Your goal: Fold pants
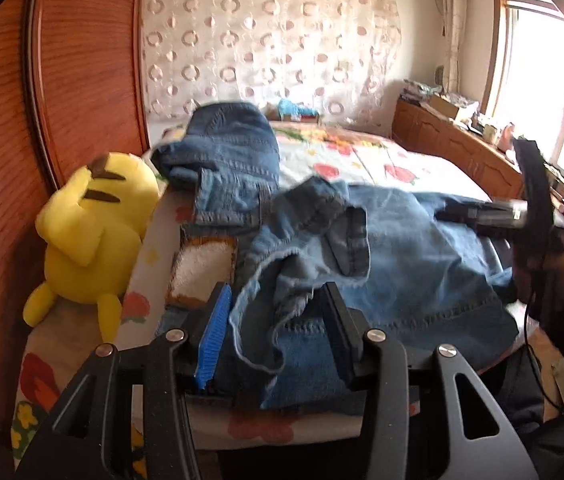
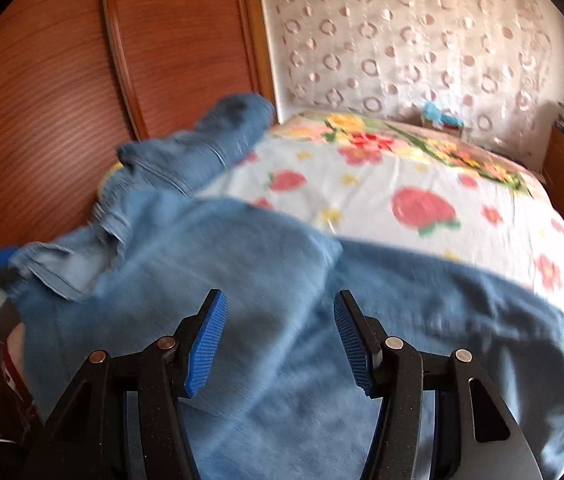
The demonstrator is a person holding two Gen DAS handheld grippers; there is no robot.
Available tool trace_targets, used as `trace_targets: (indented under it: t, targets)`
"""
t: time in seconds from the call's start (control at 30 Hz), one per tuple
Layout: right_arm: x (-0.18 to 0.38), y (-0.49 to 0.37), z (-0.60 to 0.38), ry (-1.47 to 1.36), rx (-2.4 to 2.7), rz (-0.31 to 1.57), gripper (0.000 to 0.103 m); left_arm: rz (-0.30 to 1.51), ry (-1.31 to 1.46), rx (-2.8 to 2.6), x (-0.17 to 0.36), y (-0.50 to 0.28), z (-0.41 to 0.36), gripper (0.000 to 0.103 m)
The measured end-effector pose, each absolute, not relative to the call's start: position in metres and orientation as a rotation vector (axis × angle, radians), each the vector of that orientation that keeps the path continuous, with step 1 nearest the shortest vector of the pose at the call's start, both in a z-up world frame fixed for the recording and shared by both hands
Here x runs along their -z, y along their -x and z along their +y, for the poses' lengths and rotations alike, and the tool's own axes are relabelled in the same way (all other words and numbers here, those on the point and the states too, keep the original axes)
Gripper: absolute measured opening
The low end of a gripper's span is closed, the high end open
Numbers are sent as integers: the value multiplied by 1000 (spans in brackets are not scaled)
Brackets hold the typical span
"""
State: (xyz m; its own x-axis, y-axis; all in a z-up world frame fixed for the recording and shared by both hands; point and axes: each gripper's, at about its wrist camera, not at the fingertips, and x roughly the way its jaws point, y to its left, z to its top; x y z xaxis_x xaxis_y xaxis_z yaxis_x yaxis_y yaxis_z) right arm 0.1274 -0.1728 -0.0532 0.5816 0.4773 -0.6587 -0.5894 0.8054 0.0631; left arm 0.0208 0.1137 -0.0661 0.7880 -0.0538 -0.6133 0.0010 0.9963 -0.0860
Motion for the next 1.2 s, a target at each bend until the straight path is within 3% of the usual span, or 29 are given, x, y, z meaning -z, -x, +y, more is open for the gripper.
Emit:
trace_targets:
  t: [0.2,0.27,0.33,0.93,1.0,1.03,1.2]
  targets:
    - [64,-130,-171,186,-588,755,58,609,63,66,45,-30,103,45]
    - [67,-131,-168,193,-580,766,58,610,61,111,42,-39,94,38]
    - [66,-133,-167,183,-580,767,58,623,61,139,43,-49,86,37]
    - [73,-138,-169,208,-548,790,58,805,-63,65,79,-145,51,37]
    - [74,-139,-170,208,-548,790,58,800,-73,57,80,-147,55,21]
    - [73,-139,-170,207,-549,790,58,795,-69,54,79,-147,59,18]
    - [73,-138,-173,202,-553,789,58,762,-64,6,65,-146,90,16]
